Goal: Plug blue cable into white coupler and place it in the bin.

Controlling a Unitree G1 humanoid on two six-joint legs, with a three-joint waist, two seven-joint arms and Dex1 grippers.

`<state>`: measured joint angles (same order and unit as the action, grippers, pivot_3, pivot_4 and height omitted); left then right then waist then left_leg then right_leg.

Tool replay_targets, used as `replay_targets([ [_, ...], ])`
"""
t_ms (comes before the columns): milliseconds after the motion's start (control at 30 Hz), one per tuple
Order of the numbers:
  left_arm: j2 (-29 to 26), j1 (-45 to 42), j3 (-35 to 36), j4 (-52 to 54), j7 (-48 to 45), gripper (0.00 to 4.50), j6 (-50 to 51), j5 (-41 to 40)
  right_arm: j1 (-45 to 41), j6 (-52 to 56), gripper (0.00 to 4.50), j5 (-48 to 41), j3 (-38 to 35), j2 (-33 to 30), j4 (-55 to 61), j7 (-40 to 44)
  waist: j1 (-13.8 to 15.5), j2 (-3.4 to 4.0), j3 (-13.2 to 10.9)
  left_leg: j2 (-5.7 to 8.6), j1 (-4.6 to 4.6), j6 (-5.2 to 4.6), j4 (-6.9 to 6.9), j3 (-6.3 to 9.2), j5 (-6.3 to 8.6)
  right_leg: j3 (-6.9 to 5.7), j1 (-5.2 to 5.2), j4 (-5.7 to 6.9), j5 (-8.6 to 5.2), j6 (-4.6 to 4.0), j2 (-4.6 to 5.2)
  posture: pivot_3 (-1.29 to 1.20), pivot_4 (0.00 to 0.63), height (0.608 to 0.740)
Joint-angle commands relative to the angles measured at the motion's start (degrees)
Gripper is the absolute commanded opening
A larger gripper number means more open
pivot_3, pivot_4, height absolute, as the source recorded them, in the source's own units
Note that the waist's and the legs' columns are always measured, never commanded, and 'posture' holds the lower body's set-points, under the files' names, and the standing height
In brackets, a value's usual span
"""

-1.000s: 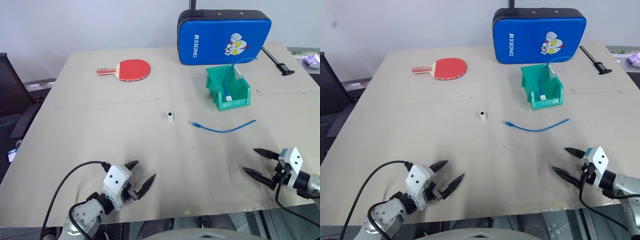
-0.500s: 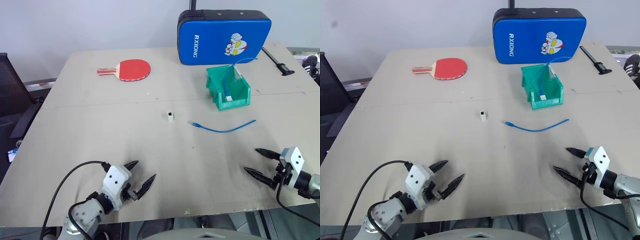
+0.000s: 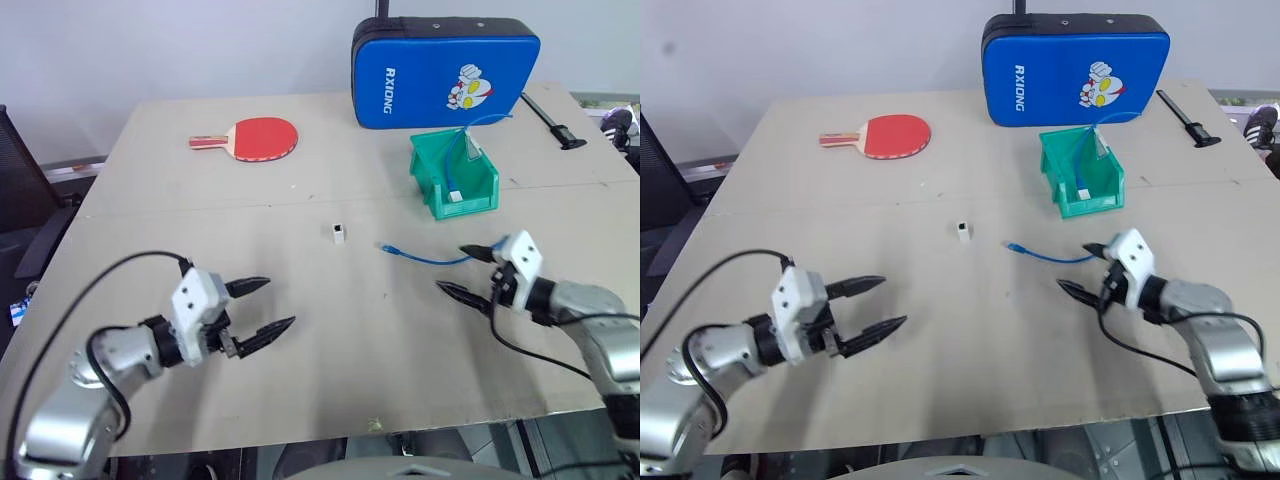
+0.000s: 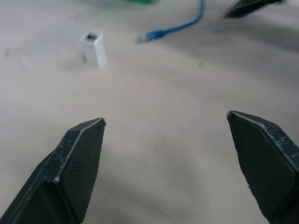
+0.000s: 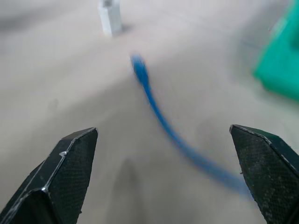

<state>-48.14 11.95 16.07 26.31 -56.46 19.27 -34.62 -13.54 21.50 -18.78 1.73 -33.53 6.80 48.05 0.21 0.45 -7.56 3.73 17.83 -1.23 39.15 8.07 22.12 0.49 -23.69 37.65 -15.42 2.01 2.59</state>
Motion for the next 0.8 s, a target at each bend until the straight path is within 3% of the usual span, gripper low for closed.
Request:
replay_targets([
  [33,-4.10,-2.86,4.50,-1.35,-6.58,4.28,1.50,-4.96,-8.58,1.76,4.50,2.83,5.00,3.43,-6.43,-0.02,-0.61,-0.05,-0.04,0.00,0.05,0.00,-0.01,0.03,0.00,-0.06,-0.02,-0.04,0.00,0.00,0.01,0.00,0.150,0.740],
  [167,-7.35,-5.10,6.32,-2.68,-10.67,4.28,3.06,-6.45,-17.05,4.35,4.50,3.18,7.77,8.30,-15.75,1.28,-1.51,-0.06,-0.09,0.01,0.06,0.00,0.02,0.06,0.00,-0.32,-0.09,-0.04,0.00,0.00,0.06,0.00,0.150,0.740],
  [367,-8.38,-3.94,8.12,-3.26,-12.73,4.28,2.52,-4.51,-20.87,2.80,4.50,8.51,13.32,8.44,-21.86,4.13,-2.52,-0.05,-0.10,0.04,0.11,0.00,0.08,0.15,0.00,-1.05,-0.18,-0.01,0.00,-0.01,0.32,0.00,0.150,0.740],
  [400,-8.09,-3.26,8.12,-2.42,-12.45,4.50,2.61,-4.30,-20.58,2.64,3.96,8.42,13.65,8.30,-21.34,5.31,-2.67,-0.05,-0.10,0.04,0.10,0.00,0.10,0.15,0.00,-1.16,-0.18,-0.03,0.00,-0.01,0.36,0.00,0.150,0.740],
  [467,-7.52,-2.45,7.91,-1.09,-11.64,4.50,2.81,-4.24,-20.16,2.38,3.19,8.40,13.97,8.08,-20.38,6.78,-2.85,-0.06,-0.10,0.05,0.07,0.00,0.12,0.13,0.00,-1.21,-0.19,-0.04,0.00,-0.01,0.40,0.00,0.150,0.740],
  [567,-6.78,-1.62,7.07,0.43,-10.35,4.50,3.02,-3.88,-19.88,2.13,1.59,9.30,14.72,7.44,-19.63,8.30,-2.79,-0.06,-0.10,0.05,0.06,0.01,0.12,0.13,0.00,-1.21,-0.22,-0.04,0.00,-0.01,0.40,0.00,0.150,0.740],
  [700,-6.56,-1.41,6.37,1.26,-9.77,4.50,3.42,-3.59,-19.61,2.68,0.02,9.40,14.37,7.24,-18.97,9.25,-2.72,-0.06,-0.10,0.05,0.04,0.01,0.11,0.13,0.00,-1.20,-0.23,0.04,0.00,-0.02,0.41,0.00,0.150,0.740],
  [800,-6.83,-1.63,6.01,1.24,-9.92,4.50,3.43,-3.13,-19.06,2.84,0.02,9.48,14.18,6.81,-18.25,9.84,-2.58,-0.06,-0.09,0.05,0.02,0.01,0.11,0.13,0.00,-1.20,-0.23,0.11,0.02,-0.03,0.42,0.00,0.150,0.740],
])
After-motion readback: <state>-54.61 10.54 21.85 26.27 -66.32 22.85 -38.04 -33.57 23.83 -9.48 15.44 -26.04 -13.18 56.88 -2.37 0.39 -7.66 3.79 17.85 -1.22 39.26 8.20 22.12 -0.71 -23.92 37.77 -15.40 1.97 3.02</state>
